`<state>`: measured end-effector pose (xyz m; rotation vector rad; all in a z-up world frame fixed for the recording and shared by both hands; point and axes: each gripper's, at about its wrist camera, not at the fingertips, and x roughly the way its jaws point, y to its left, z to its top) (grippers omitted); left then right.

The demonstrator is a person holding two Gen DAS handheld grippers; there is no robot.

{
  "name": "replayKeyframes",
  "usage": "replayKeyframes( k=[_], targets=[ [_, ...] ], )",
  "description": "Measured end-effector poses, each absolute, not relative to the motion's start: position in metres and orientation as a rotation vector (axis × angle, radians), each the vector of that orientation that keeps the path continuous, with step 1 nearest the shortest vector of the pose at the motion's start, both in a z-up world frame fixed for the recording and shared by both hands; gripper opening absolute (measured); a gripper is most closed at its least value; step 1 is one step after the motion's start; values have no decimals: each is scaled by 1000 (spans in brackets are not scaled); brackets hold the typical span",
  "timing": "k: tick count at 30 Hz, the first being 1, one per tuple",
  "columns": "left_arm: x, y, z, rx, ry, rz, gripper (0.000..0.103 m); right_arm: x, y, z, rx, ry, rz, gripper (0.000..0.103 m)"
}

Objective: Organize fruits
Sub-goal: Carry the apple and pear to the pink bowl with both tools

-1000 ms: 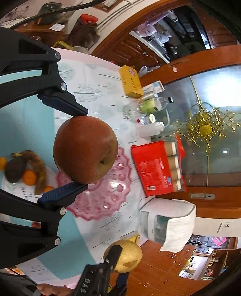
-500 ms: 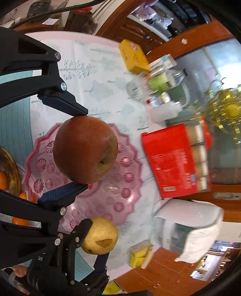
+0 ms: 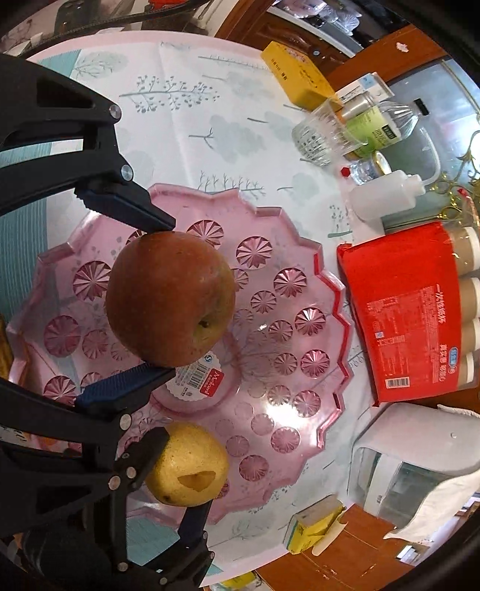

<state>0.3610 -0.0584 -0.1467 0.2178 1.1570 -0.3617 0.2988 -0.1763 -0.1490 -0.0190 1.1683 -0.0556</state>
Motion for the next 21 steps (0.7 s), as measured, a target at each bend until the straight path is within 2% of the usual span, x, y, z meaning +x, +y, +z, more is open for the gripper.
replayKeyframes(
  k=[16,18,21],
  targets=[
    [369,-62,-167,243,1180,-385,73,304,-160,-162,-99,1152,24,75],
    [370,-61,-166,222,1184,-405,85,304,-161,-162,-93,1151,34,75],
    [368,-61,-162,225,1168,-403,97,302,-162,-161,-62,1151,66,76]
  ],
)
